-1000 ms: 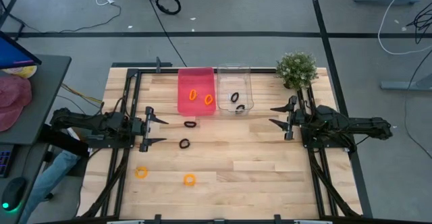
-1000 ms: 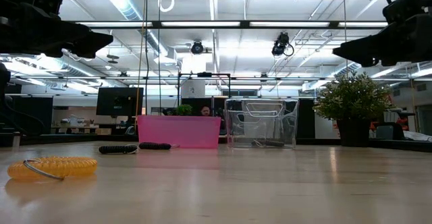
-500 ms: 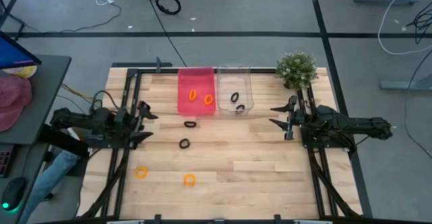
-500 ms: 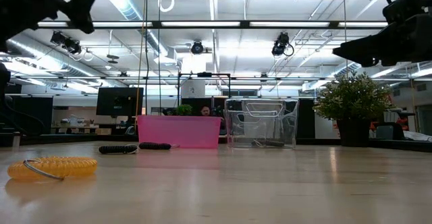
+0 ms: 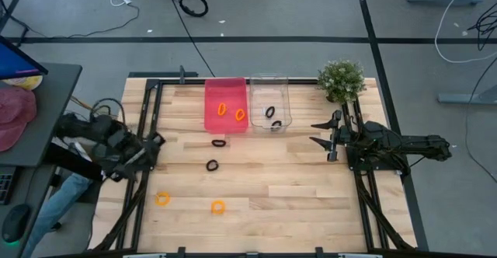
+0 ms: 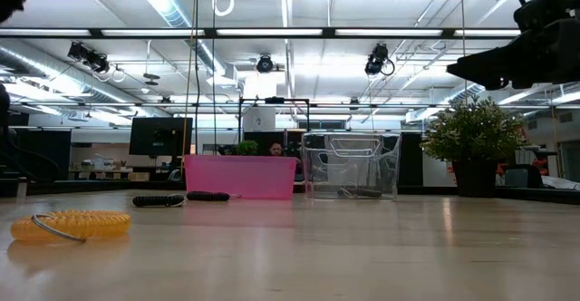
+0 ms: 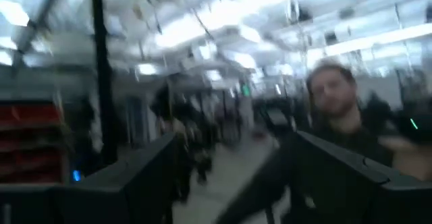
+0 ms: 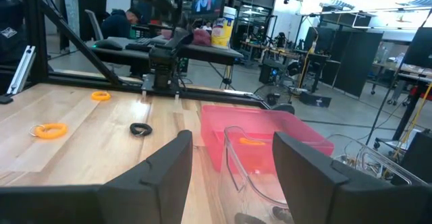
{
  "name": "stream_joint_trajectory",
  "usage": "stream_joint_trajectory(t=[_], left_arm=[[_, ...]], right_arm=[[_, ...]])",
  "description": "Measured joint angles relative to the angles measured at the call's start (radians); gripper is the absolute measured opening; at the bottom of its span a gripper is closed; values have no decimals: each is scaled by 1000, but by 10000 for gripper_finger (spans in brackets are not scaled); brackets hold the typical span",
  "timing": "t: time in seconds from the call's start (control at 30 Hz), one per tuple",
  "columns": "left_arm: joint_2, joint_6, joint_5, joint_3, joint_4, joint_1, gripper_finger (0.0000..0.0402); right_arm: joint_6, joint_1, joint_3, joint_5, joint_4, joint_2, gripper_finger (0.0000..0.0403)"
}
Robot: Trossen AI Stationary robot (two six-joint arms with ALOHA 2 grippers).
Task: Sort spring keychains
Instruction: Put the yellow spring keychain into the red bin
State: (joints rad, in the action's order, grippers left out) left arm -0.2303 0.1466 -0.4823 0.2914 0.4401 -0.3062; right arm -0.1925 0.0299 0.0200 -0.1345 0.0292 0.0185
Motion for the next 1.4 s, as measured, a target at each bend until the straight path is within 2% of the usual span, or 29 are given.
stream_joint_trajectory(t=[0.07, 0.17, 0.3, 0.43, 0.6, 0.7, 0.83, 1.07, 1.27, 1.4], left_arm=[[-96, -66, 62, 79, -135, -61, 298], [-248, -124, 268, 195, -314, -157, 298], [-431, -125, 511, 352, -508, -278, 298], [-572, -19, 711, 507, -803, -379, 298], [-700, 255, 931, 633, -1158, -502, 298], [-747, 379, 962, 653, -1257, -561, 298], [-792, 502, 919, 653, -1291, -621, 298], [-903, 915, 952, 651, -1492, -719, 298], [-1003, 1182, 939, 651, -1577, -798, 298], [-1065, 1332, 889, 651, -1587, -843, 298]], right_arm=[[0, 0, 0, 0, 0, 0, 208], [0, 0, 0, 0, 0, 0, 208], [0, 0, 0, 0, 0, 0, 208], [0, 0, 0, 0, 0, 0, 208], [0, 0, 0, 0, 0, 0, 208], [0, 0, 0, 0, 0, 0, 208], [0, 0, 0, 0, 0, 0, 208], [0, 0, 0, 0, 0, 0, 208], [0, 0, 0, 0, 0, 0, 208], [0, 0, 0, 0, 0, 0, 208]])
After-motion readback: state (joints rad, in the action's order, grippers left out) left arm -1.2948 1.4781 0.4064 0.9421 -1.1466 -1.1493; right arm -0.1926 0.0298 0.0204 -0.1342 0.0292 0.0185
